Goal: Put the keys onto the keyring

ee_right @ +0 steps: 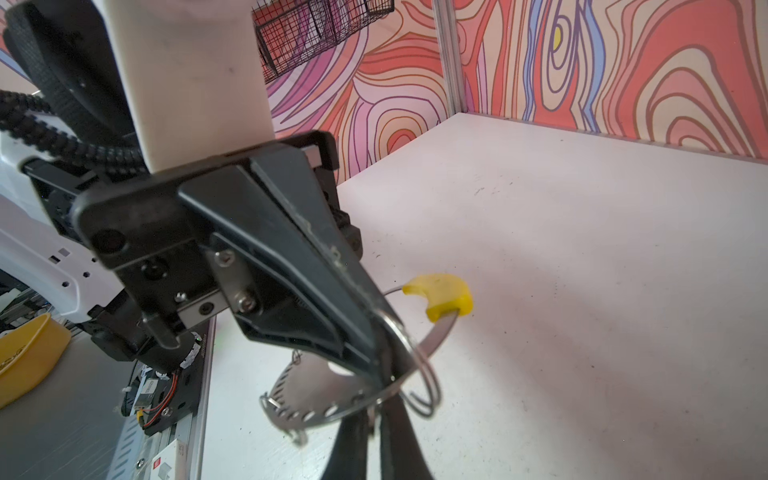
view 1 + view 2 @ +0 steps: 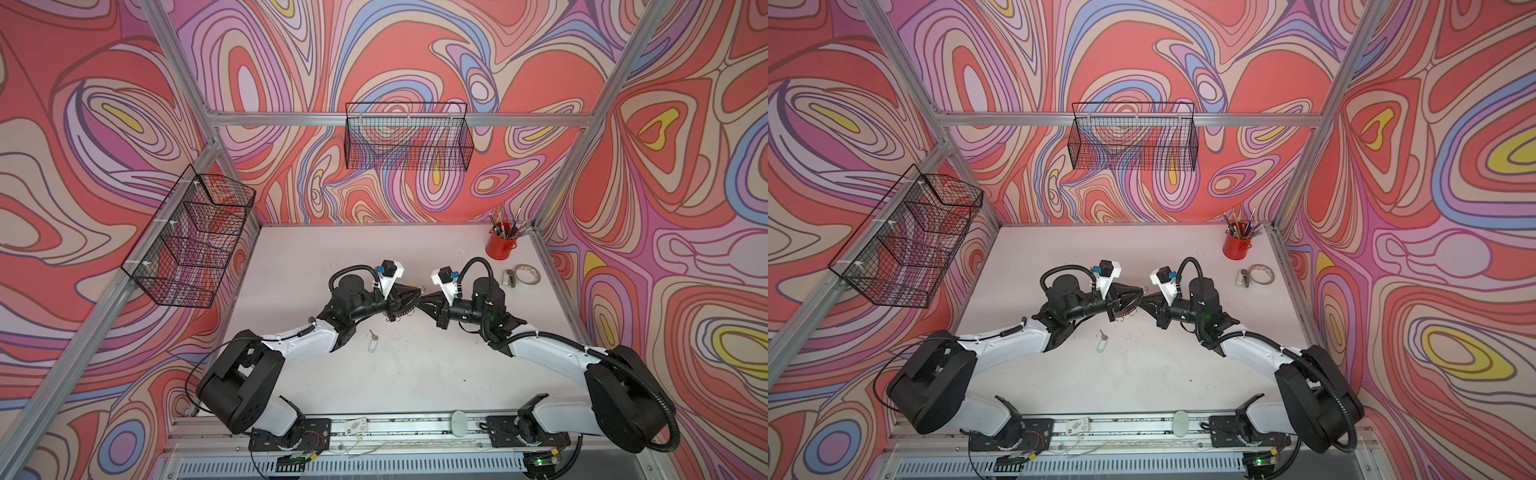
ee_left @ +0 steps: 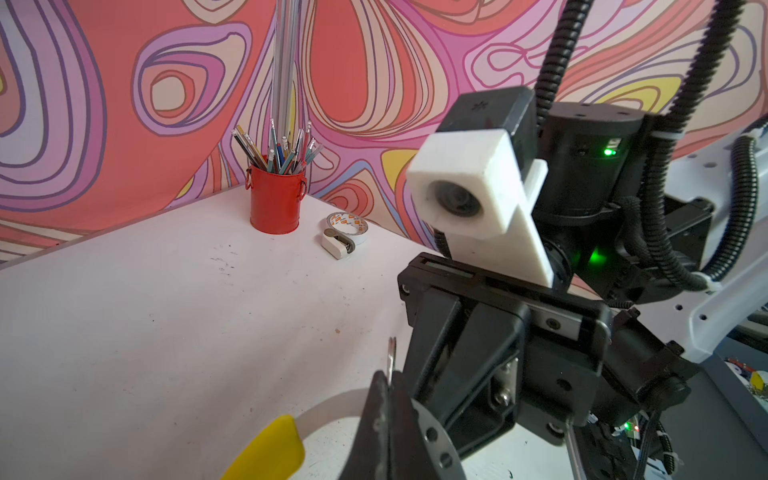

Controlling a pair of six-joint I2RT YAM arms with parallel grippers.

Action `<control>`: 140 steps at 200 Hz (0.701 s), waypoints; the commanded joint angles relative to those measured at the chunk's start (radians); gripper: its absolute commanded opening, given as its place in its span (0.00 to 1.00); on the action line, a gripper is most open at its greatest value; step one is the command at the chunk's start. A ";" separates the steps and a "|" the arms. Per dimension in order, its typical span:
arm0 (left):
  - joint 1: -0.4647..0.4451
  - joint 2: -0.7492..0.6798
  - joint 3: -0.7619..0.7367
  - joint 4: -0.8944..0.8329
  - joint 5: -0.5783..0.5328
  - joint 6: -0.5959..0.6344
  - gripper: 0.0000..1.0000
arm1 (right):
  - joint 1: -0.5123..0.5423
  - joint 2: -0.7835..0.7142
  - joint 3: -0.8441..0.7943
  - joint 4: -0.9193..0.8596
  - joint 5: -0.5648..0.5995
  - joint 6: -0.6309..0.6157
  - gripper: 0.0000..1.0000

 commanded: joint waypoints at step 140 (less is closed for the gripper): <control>0.070 -0.024 -0.053 0.219 -0.008 -0.105 0.00 | -0.043 -0.014 -0.012 -0.057 0.035 0.002 0.15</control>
